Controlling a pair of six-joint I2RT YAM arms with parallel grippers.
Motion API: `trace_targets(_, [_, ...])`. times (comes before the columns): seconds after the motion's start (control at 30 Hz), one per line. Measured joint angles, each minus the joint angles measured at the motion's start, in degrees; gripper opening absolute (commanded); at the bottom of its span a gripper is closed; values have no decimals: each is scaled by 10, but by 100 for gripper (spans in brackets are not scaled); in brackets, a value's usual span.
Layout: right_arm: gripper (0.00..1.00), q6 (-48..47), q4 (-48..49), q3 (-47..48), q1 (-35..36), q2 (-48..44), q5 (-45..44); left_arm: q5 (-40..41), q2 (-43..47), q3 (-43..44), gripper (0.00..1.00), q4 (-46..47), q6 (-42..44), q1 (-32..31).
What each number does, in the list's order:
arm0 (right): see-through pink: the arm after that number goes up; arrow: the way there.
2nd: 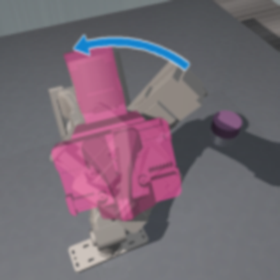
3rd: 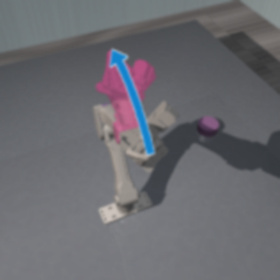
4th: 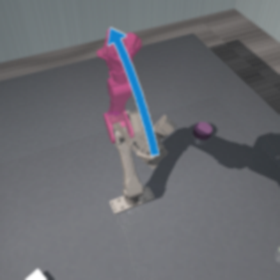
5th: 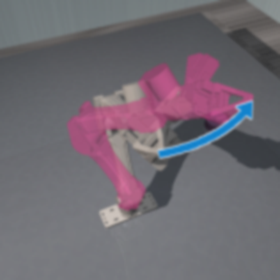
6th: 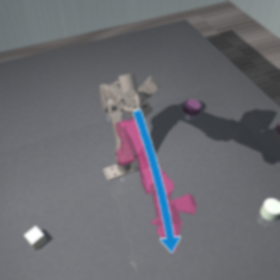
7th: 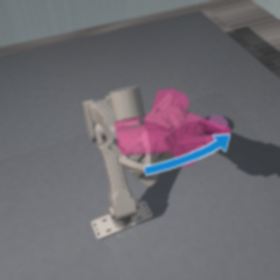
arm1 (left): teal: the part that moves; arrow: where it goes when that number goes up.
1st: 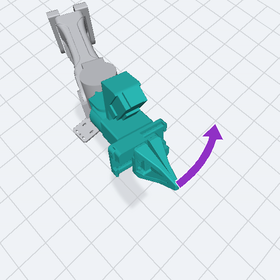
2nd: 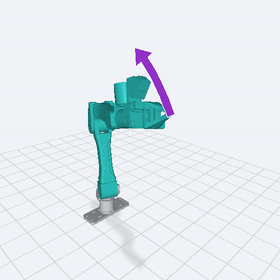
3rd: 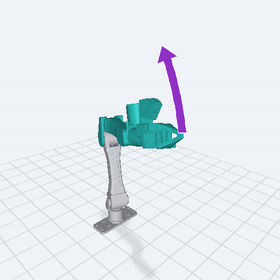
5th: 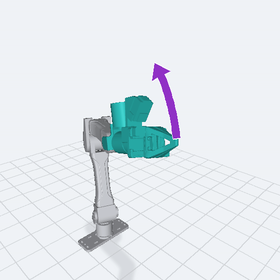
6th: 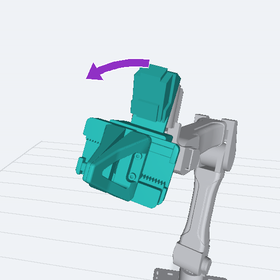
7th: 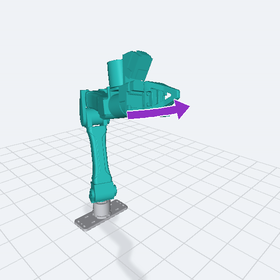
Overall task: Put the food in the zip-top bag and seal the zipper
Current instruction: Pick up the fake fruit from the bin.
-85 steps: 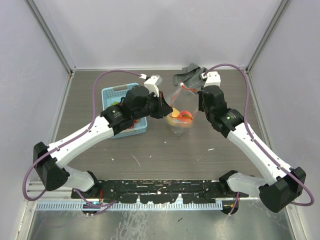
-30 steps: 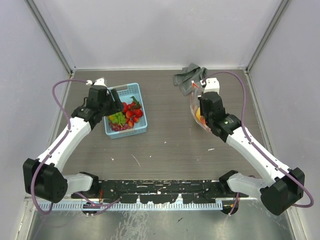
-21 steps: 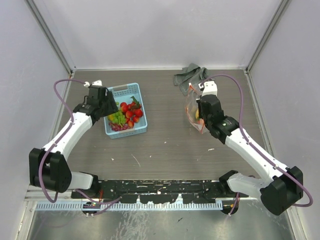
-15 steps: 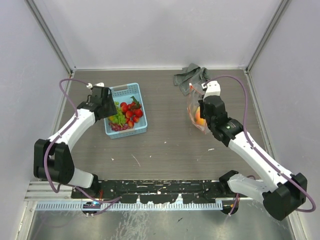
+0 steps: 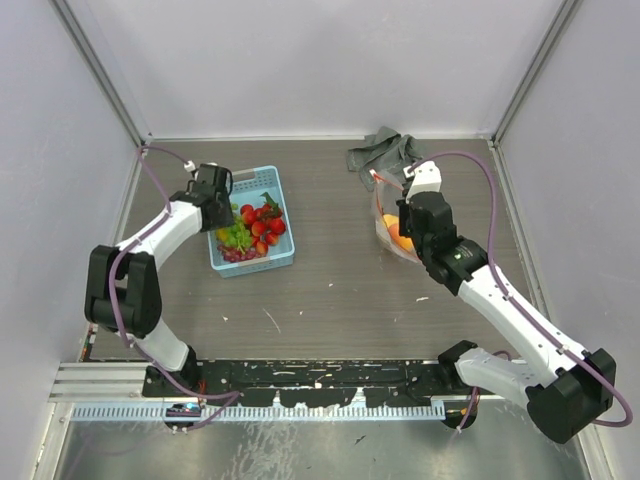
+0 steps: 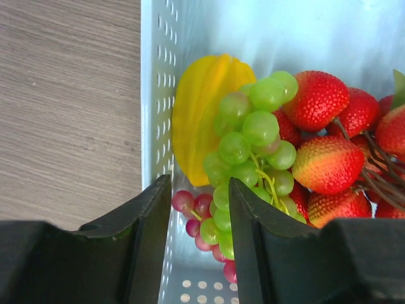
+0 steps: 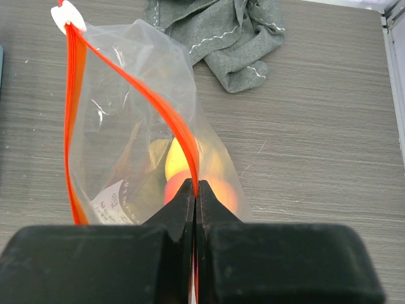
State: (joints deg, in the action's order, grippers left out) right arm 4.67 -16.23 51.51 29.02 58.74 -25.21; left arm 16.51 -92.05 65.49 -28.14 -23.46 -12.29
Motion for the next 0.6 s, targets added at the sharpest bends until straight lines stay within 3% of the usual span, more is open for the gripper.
trace_targets(0.3, [0, 0, 3, -3, 0, 6, 5, 3, -79, 41, 55, 4, 5, 3])
trace_targets(0.6, [0, 0, 9, -4, 0, 18, 7, -21, -94, 45, 66, 14, 4, 3])
